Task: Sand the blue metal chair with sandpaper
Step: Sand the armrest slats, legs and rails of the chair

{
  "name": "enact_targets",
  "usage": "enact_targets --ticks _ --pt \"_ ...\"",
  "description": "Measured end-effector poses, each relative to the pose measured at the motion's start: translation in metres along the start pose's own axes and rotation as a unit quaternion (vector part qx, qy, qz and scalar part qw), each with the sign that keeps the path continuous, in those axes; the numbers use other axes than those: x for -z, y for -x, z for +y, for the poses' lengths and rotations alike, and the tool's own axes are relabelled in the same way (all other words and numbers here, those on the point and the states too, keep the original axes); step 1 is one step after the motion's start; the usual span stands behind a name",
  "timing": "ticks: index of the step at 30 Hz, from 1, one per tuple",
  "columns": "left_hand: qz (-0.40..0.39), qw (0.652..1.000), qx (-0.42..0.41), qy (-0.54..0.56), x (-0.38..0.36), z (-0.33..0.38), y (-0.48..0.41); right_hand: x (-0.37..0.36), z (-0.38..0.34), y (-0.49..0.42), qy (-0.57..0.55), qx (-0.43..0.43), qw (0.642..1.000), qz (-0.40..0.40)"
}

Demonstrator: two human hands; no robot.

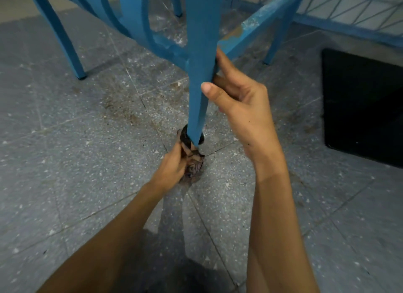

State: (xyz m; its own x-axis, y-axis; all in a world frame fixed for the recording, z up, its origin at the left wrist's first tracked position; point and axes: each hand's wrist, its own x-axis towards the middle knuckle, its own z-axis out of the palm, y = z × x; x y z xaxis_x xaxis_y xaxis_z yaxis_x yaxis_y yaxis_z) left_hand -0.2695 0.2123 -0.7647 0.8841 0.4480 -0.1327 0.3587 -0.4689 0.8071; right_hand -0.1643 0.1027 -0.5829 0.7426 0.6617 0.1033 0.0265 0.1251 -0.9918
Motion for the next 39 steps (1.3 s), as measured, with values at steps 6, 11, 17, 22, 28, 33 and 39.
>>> enact_targets --ticks 6,11,17,22,28,33,39 --pt "0.088 0.993 -0.066 0.037 0.026 0.039 -0.005 0.001 0.001 0.0 -0.02 -0.001 1.0 0.005" --pt "0.082 0.991 -0.021 0.106 -0.009 0.03 -0.02 -0.001 0.001 -0.004 -0.006 0.009 0.999 0.038" --pt "0.043 0.997 0.057 0.008 -0.022 -0.009 -0.015 -0.001 0.004 -0.005 -0.019 0.022 0.999 0.034" --pt "-0.04 0.993 0.053 -0.101 0.018 -0.014 -0.019 0.007 0.004 0.006 -0.05 0.006 0.998 0.033" --pt "-0.1 0.991 0.066 -0.06 0.017 -0.004 -0.025 0.021 0.026 0.024 -0.075 -0.065 0.986 0.132" --pt "-0.105 0.981 0.119 0.109 0.015 0.019 -0.03 0.02 0.045 0.026 -0.094 -0.104 0.975 0.174" --pt "-0.053 0.967 0.029 0.249 0.059 0.093 -0.03 0.02 0.058 0.024 -0.113 -0.122 0.964 0.208"
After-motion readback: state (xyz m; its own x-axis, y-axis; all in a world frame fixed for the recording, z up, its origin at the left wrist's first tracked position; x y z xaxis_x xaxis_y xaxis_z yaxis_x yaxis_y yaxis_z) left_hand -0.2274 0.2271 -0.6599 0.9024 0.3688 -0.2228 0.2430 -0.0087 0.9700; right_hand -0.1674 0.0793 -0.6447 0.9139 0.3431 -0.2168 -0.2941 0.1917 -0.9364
